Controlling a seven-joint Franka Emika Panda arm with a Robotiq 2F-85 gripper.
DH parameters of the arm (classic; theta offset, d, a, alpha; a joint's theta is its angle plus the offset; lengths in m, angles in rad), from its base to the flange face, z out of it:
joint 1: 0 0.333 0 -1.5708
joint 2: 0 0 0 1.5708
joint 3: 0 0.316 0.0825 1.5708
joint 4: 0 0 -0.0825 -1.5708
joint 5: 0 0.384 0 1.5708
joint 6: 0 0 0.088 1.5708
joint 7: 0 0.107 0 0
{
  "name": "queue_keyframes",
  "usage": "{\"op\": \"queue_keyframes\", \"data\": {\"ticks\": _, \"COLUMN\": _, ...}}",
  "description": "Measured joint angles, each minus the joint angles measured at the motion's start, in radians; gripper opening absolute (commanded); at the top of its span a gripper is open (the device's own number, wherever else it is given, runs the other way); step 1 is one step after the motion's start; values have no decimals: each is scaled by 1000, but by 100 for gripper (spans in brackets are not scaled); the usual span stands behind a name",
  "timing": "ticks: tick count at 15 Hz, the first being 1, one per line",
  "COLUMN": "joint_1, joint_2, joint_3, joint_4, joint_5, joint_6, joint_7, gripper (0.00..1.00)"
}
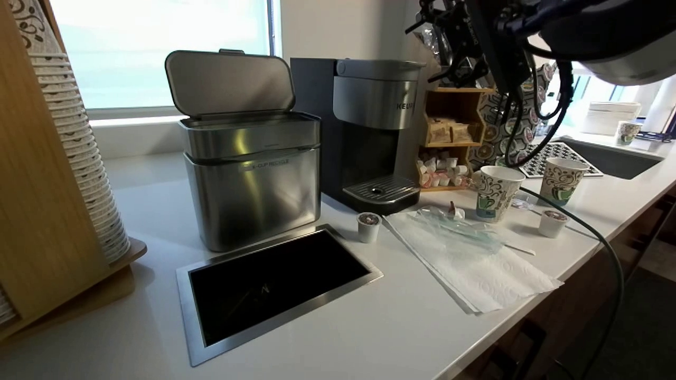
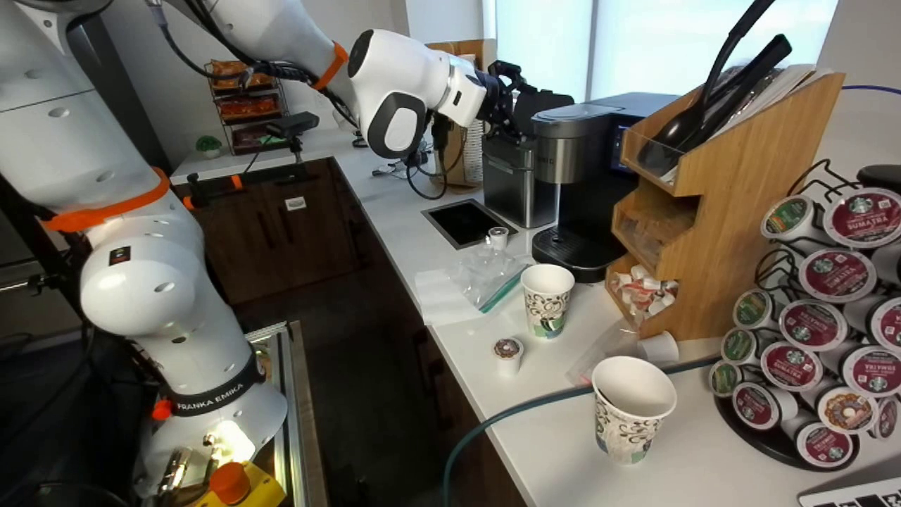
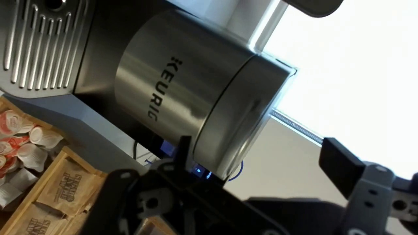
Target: Place the coffee pod inside the coffee maker
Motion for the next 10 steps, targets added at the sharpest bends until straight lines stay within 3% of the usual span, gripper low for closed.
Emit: {"op": "queue_keyframes", "data": {"ticks": 10, "joint_1": 1, "joint_2": 37, "joint_3": -5, "joint_4": 60, "joint_5": -51, "joint_6": 93, "joint_7": 0, "gripper": 100}}
